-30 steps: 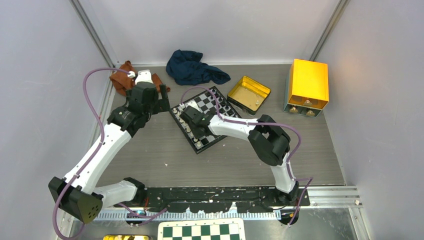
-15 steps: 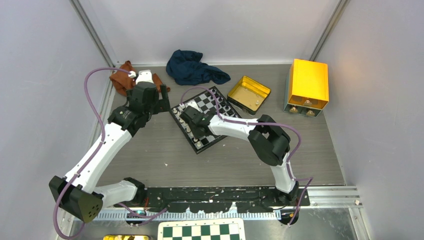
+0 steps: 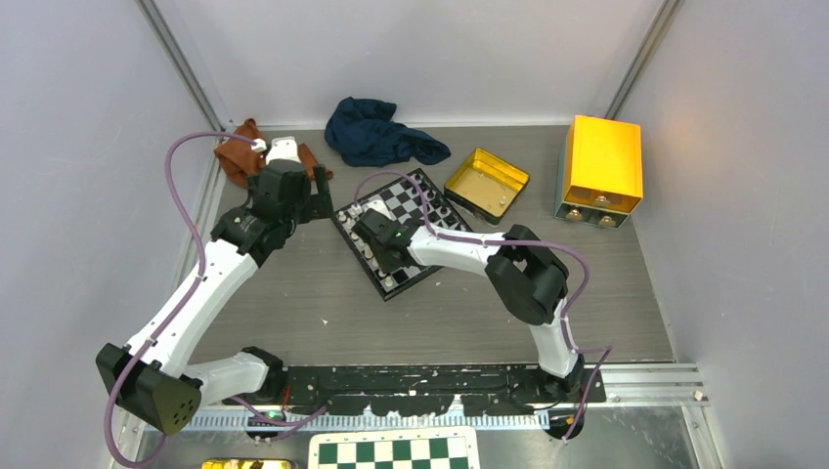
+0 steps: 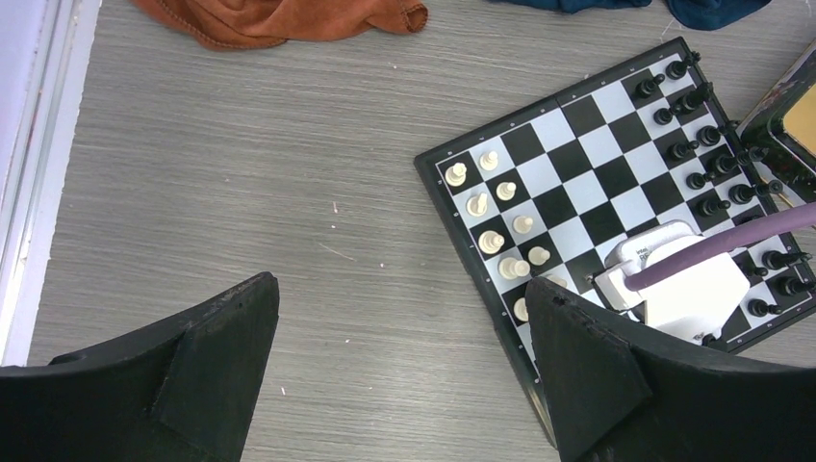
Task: Set up the chess pieces on the board
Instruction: Place the chess piece on the chessboard.
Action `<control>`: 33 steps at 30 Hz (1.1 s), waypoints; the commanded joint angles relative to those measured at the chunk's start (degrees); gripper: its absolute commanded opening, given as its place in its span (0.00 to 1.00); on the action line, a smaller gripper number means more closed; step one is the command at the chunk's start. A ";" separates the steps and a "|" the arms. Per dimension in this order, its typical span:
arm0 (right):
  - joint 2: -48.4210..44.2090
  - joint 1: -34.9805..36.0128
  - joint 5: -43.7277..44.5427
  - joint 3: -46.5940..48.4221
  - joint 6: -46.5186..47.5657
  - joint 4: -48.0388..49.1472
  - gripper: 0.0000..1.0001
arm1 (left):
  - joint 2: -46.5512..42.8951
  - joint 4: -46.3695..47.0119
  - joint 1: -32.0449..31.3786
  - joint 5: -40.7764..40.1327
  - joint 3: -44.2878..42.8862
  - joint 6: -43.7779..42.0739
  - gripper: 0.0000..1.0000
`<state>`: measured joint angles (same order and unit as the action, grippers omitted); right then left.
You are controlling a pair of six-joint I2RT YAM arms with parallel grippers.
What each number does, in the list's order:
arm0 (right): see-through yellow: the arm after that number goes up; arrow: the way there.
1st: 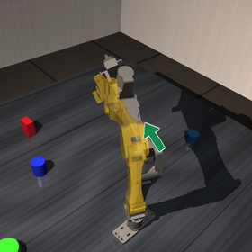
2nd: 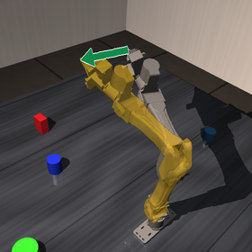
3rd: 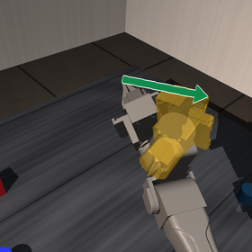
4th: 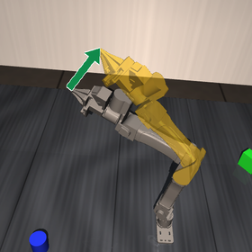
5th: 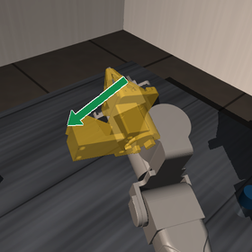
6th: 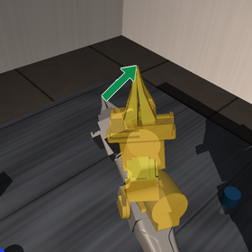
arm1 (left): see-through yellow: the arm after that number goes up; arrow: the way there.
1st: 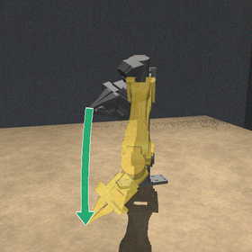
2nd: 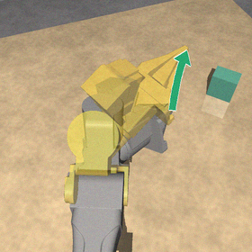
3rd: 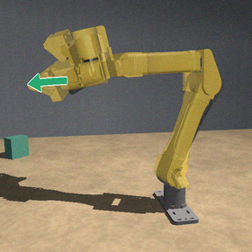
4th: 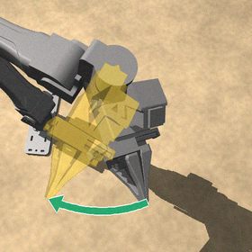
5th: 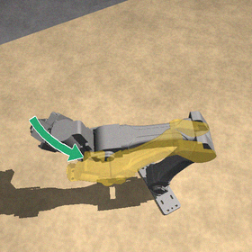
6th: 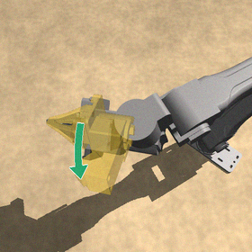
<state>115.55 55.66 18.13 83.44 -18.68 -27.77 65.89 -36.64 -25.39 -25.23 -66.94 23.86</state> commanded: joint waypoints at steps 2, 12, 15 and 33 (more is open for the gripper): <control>-3.74 0.76 0.37 -0.51 -1.08 0.46 0.31 | -0.41 2.63 -0.19 0.24 -0.79 0.49 1.00; -4.30 1.29 0.77 -0.73 -1.45 0.34 0.31 | -0.62 2.72 -0.17 0.44 -0.43 0.70 1.00; -4.37 1.37 0.77 -0.73 -1.51 0.28 0.30 | -0.76 2.72 -0.19 0.36 -0.30 0.75 1.00; -5.31 1.61 1.91 -0.68 -1.56 -0.08 0.30 | -0.89 2.72 -0.19 0.63 -0.30 1.02 1.00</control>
<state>114.74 56.88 18.46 82.50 -19.68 -28.34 65.89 -36.62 -25.39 -24.45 -66.94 24.08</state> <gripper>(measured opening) 0.304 0.995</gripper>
